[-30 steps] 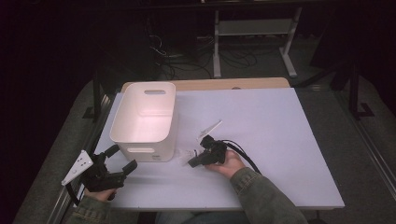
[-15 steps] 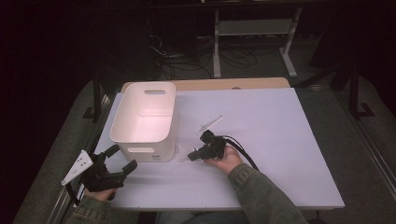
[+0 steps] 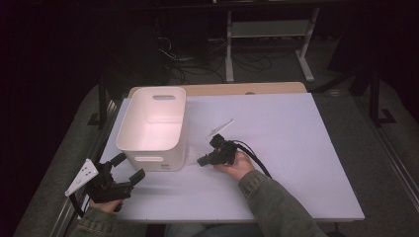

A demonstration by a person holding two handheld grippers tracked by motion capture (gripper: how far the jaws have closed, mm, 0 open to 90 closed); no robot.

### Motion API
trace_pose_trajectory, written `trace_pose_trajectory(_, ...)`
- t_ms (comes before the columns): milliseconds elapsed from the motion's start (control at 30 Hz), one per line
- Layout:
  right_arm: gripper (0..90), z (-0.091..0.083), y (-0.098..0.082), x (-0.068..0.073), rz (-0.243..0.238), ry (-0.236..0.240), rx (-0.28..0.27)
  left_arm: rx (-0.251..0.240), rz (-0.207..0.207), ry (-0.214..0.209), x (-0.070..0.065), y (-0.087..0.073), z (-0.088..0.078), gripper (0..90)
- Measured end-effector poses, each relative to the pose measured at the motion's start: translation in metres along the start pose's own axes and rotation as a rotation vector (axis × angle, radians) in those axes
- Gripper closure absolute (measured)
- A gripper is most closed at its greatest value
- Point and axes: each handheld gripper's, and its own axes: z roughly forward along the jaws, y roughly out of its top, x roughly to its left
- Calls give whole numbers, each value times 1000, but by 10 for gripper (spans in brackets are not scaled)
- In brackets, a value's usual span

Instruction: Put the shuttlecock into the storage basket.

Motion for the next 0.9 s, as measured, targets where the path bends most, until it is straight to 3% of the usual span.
trace_pose_trajectory(367, 885, -3, 0, -4, 30, -7, -24, 0, -2, 0, 0, 0, 0, 0)
trace_pose_trajectory(533, 884, -6, 1, -6, 13, -16, -34, -2, -4, 0, 0, 0, 0, 0)
trace_pose_trajectory(767, 857, -16, 3, -3, 27, -7, -58, -4, -5, 0, 0, 0, 0, 0)
trace_pose_trajectory(900, 817, -21, 4, -3, 17, -30, -65, -6, -7, 1, -1, 0, 0, 0)
